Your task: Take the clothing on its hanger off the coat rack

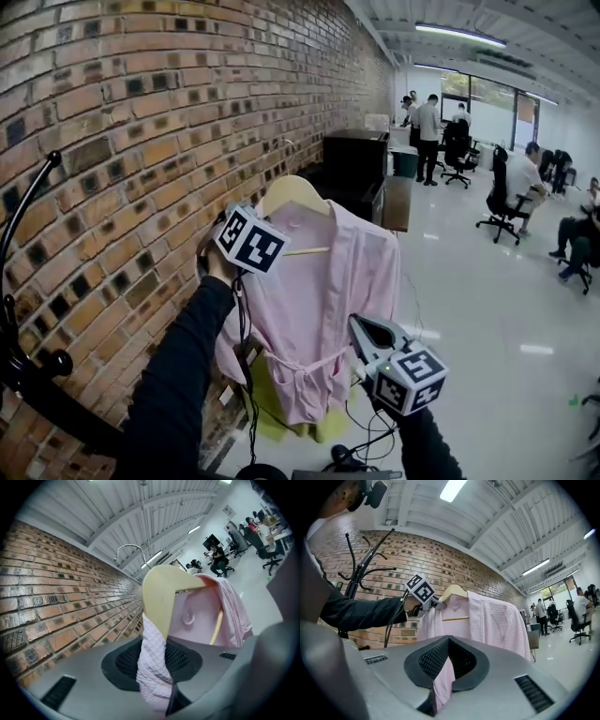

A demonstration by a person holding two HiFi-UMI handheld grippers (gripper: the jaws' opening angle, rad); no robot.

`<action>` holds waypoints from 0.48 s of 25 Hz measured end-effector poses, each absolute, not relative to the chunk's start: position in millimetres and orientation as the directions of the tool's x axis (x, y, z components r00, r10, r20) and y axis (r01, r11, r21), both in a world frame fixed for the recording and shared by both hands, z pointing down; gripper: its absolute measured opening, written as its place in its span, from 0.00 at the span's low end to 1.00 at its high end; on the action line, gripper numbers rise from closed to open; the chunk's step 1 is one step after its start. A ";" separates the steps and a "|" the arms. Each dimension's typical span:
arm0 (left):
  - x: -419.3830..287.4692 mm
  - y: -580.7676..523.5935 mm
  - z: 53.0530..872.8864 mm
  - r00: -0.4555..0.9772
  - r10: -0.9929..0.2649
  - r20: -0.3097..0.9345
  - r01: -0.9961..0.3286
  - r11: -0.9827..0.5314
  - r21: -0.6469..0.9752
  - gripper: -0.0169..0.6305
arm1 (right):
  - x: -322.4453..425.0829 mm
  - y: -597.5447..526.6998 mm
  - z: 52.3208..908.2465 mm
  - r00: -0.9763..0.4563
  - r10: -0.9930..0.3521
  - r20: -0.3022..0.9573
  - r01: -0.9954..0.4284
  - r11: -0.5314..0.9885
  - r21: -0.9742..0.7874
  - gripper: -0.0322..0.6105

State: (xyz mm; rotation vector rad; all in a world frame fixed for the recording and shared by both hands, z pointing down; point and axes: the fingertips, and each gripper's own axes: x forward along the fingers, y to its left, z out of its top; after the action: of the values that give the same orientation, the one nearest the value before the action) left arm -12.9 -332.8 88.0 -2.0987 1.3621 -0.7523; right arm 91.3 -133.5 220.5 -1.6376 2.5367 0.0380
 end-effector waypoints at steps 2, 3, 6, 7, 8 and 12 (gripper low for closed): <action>-19.1 -369.8 83.2 0.285 -0.944 0.165 -0.656 -0.318 -0.684 0.23 | 97.0 -173.6 220.0 -0.451 -0.886 -0.106 -0.888 0.457 -0.045 0.01; -23.5 -388.7 79.9 0.255 -0.953 0.163 -0.667 -0.296 -0.684 0.23 | 98.4 -192.8 218.9 -0.473 -0.875 -0.100 -0.877 0.479 -0.043 0.01; -37.2 -441.5 65.2 0.172 -0.974 0.147 -0.695 -0.226 -0.683 0.23 | 103.3 -248.2 215.8 -0.528 -0.846 -0.080 -0.846 0.532 -0.040 0.01; -41.5 -456.2 62.0 0.150 -0.978 0.145 -0.703 -0.208 -0.680 0.23 | 104.9 -265.8 216.4 -0.545 -0.836 -0.071 -0.835 0.548 -0.044 0.01; -46.2 -469.3 60.7 0.127 -0.981 0.145 -0.711 -0.192 -0.676 0.23 | 105.0 -282.1 217.7 -0.564 -0.824 -0.062 -0.822 0.567 -0.050 0.01; -58.9 -511.9 79.1 0.057 -0.984 0.170 -0.726 -0.158 -0.669 0.23 | 98.9 -332.5 229.0 -0.631 -0.776 -0.025 -0.773 0.631 -0.064 0.01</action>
State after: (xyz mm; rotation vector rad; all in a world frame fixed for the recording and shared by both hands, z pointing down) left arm -58.9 -511.9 79.1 -1.9357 1.7081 -0.8544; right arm 98.9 -332.5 229.0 -1.3265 2.7913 -0.0731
